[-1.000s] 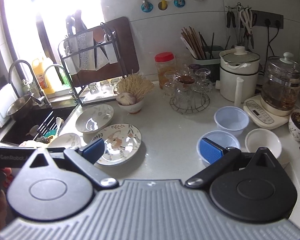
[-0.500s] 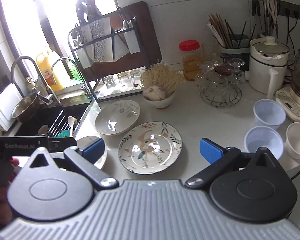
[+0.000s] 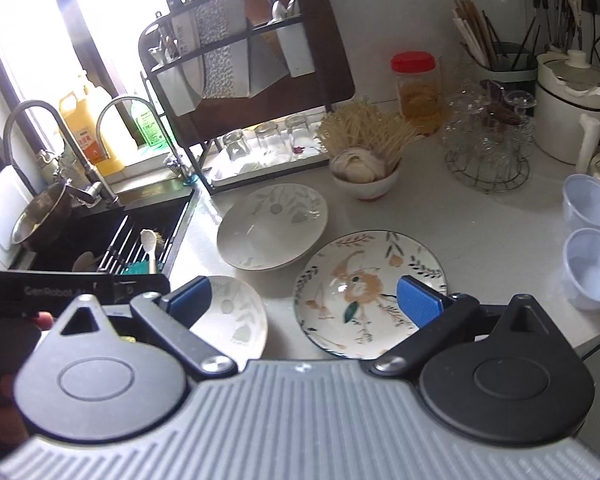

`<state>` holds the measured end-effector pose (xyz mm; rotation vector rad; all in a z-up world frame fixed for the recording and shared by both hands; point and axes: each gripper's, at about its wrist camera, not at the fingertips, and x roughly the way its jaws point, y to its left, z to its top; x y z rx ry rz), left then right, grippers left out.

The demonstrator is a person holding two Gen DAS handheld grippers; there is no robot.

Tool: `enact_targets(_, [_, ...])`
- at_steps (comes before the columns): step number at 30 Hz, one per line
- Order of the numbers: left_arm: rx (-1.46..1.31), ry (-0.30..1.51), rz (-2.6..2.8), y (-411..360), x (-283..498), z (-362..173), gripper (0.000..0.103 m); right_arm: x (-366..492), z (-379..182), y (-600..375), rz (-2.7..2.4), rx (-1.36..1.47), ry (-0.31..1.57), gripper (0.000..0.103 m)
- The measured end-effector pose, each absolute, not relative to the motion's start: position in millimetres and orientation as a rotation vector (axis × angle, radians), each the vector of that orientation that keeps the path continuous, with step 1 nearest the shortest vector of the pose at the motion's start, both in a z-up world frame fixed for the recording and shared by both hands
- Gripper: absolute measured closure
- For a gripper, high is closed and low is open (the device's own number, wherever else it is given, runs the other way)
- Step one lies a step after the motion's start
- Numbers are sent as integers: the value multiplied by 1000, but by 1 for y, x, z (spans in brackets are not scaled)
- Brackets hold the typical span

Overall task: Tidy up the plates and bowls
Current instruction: 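Move both grippers toward the white leaf-pattern bowl beside the sink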

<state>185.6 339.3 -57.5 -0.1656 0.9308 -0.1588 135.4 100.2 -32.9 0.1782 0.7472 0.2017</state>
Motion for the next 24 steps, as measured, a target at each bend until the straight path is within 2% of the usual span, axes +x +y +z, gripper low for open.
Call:
enact_targets(7, [-140, 1021, -165, 383, 221, -104, 3, 164, -57, 130, 174, 219, 795, 10])
enact_targets(9, [-165, 1048, -158, 399, 230, -114, 3, 171, -67, 135, 161, 262, 832, 27])
enact_targets(17, [-177, 1122, -172, 449, 257, -140, 3, 184, -88, 162, 120, 311, 931, 31])
enact_targets(22, [-193, 1142, -209, 465, 269, -156, 4, 190, -113, 171, 101, 382, 1026, 45])
enact_targets(24, [-213, 1133, -230, 469, 273, -160, 10, 193, -124, 175, 91, 403, 1059, 54])
